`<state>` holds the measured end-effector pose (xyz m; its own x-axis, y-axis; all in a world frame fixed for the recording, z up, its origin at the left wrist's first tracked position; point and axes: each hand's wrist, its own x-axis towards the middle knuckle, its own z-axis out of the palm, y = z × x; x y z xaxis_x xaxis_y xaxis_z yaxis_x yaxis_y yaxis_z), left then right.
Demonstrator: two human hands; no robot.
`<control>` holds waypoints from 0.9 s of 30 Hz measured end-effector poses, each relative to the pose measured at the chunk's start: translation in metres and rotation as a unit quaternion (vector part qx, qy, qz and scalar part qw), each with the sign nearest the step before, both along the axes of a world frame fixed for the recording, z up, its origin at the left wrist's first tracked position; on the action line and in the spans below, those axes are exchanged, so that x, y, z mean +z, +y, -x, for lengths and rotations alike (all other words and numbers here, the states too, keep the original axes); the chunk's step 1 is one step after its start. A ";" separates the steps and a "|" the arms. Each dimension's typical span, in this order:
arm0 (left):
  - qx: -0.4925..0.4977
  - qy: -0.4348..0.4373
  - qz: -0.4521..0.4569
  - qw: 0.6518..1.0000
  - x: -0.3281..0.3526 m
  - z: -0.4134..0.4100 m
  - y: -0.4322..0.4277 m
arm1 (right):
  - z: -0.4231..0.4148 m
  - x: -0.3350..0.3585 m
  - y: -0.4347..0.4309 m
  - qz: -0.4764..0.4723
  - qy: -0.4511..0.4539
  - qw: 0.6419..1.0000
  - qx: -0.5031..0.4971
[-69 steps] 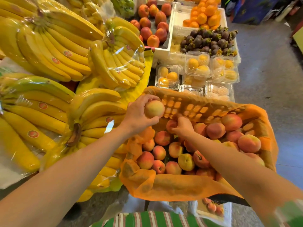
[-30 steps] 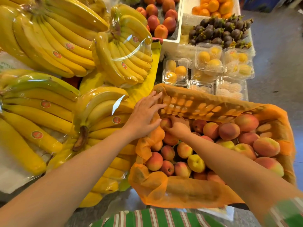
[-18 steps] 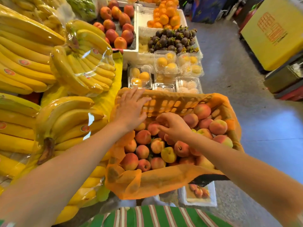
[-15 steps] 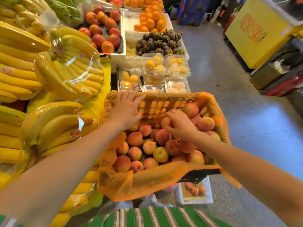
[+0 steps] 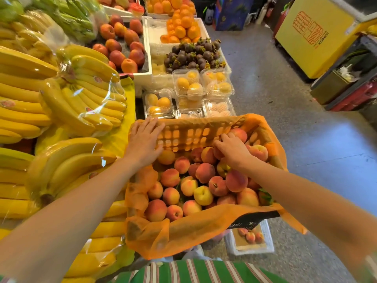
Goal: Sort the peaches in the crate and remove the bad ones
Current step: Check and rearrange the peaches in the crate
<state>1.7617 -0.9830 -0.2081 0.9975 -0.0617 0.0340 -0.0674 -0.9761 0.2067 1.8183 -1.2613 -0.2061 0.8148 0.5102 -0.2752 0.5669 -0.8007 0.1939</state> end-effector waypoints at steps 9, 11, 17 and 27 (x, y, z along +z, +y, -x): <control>-0.030 -0.045 0.079 0.995 -0.007 0.003 0.022 | 0.020 -0.020 0.078 -0.301 0.179 0.936 -0.026; -0.037 -0.048 0.096 0.994 -0.010 0.005 0.027 | 0.022 -0.035 0.094 -0.316 0.189 0.929 -0.033; -0.048 -0.051 0.124 0.990 -0.016 0.009 0.039 | 0.024 -0.072 0.127 -0.305 0.194 0.932 -0.023; -0.048 -0.051 0.158 0.985 -0.021 0.011 0.043 | 0.026 -0.105 0.160 -0.308 0.186 0.933 0.008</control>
<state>1.7505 -0.9401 -0.2290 0.9781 -0.1256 0.1657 -0.1919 -0.8523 0.4866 1.7919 -1.1013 -0.3112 0.7121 0.6766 -0.1874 0.5164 -0.6856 -0.5131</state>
